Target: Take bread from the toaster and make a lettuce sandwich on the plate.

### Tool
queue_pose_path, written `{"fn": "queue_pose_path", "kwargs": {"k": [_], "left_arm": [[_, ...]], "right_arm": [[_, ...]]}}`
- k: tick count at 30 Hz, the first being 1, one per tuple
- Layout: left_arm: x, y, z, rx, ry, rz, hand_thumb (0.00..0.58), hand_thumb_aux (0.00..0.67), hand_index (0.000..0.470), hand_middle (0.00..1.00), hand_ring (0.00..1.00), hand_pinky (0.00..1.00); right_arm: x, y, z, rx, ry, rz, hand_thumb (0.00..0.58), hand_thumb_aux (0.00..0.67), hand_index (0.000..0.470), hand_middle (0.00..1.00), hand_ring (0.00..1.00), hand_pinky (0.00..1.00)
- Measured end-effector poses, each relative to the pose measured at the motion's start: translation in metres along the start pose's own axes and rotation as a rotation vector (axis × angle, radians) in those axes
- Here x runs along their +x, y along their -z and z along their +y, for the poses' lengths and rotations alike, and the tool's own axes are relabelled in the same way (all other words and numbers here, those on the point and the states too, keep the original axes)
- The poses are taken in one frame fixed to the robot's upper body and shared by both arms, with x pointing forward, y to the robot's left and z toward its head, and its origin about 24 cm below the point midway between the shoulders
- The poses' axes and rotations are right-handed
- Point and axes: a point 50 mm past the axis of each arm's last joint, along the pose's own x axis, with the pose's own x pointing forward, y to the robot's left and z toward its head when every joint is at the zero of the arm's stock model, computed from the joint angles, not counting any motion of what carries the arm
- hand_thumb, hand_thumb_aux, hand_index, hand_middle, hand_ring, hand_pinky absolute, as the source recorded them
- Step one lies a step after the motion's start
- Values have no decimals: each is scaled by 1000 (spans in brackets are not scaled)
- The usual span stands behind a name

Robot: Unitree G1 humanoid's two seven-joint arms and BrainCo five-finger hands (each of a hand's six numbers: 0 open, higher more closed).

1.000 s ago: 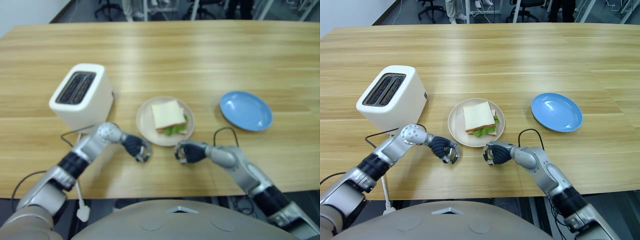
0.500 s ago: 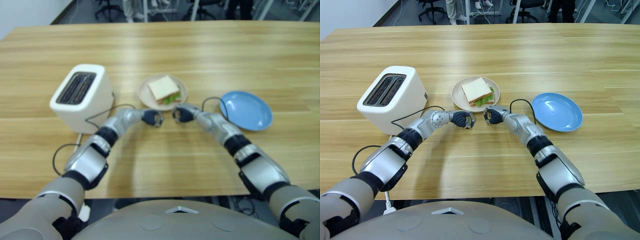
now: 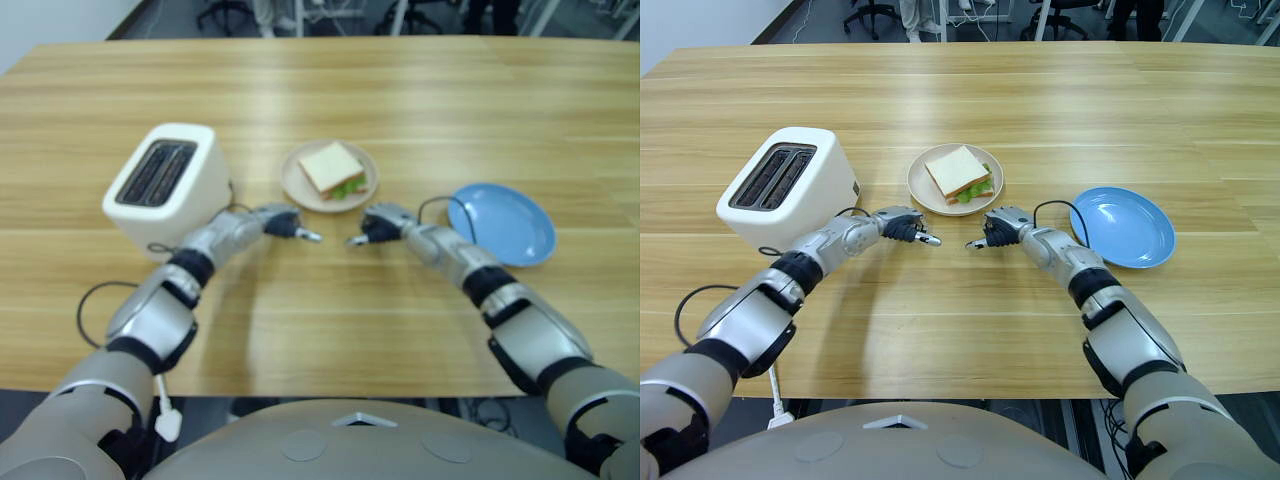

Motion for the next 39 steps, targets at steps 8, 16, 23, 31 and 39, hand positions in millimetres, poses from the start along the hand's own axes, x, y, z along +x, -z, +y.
{"fn": "queue_pose_path", "kwargs": {"k": [8, 16, 23, 31, 39], "left_arm": [[-38, -33, 13, -284, -360, -159, 0, 0, 0, 0, 0, 0], [-41, -34, -25, -823, -561, -123, 0, 0, 0, 0, 0, 0], [-38, -23, -34, -1070, -723, -92, 0, 0, 0, 0, 0, 0], [-42, -1, -31, -1141, -877, -42, 0, 0, 0, 0, 0, 0], [-43, 8, -38, -1225, -906, -35, 0, 0, 0, 0, 0, 0]], "right_arm": [[-29, -26, -32, 437, 303, -110, 0, 0, 0, 0, 0, 0], [-39, -8, -16, 926, 469, -10, 0, 0, 0, 0, 0, 0], [-43, 0, 4, 1203, 550, 59, 0, 0, 0, 0, 0, 0], [-37, -8, 15, 1239, 574, 81, 0, 0, 0, 0, 0, 0], [-35, -10, 20, 1224, 572, 95, 0, 0, 0, 0, 0, 0]]}}
